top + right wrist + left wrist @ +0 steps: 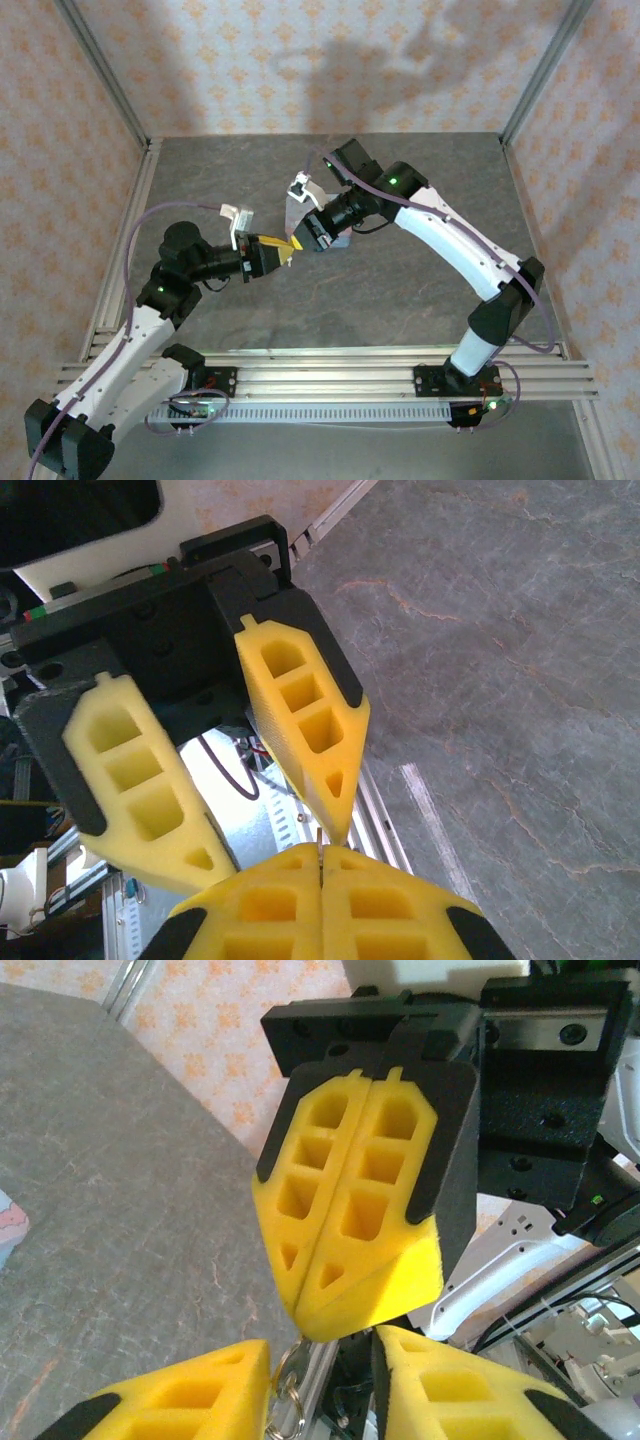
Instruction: Unlock a padlock with a key
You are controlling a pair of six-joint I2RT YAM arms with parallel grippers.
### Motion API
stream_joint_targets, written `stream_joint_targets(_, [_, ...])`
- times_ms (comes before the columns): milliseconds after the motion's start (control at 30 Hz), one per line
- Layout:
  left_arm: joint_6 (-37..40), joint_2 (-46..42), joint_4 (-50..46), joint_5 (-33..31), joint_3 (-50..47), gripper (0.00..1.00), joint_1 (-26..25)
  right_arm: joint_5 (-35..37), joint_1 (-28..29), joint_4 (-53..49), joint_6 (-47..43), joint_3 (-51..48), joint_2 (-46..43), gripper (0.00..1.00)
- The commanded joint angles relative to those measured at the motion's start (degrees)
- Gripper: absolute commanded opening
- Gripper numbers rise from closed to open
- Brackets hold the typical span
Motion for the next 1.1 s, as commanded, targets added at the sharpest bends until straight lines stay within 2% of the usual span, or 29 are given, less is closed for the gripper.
stream_joint_targets(0, [0.4, -0.8, 0.9, 1.5, -0.6, 0.27, -0.3, -0.1, 0.1, 1.9, -0.7, -0.1, -2.3, 0.00])
stream_joint_targets(200, [0.4, -0.9, 0.4, 1.1, -0.6, 0.15, -0.3, 0.3, 0.0, 2.2, -0.5, 0.1, -2.5, 0.00])
stream_joint_targets(433, [0.4, -1.0, 0.1, 0.6, -0.5, 0.08, -0.2, 0.3, -0.5, 2.9, -0.1, -0.5, -3.0, 0.00])
stream_joint_targets(533, [0.2, -1.0, 0.4, 0.9, -0.4, 0.00, -0.3, 0.0, -0.4, 3.9, 0.5, -1.0, -3.1, 0.00])
stream_joint_targets(733, [0.4, -1.4, -0.6, 0.4, 0.3, 0.00, -0.3, 0.8, -0.5, 8.0, 3.6, -3.5, -3.7, 0.00])
stream_joint_targets(867, [0.7, -2.1, -3.9, -2.7, -0.1, 0.00, -0.2, 9.0, -0.9, 14.0, 9.3, -6.9, -6.3, 0.44])
stream_joint_targets(900, [0.7, -2.2, -4.9, -3.6, -0.4, 0.00, -0.2, 10.9, -1.2, 15.2, 11.0, -7.6, -6.9, 0.50])
stream_joint_targets(1067, [0.0, -3.7, -5.7, -7.3, -4.5, 0.00, 0.5, 18.9, -5.0, 19.8, 20.3, -11.5, -9.7, 0.57])
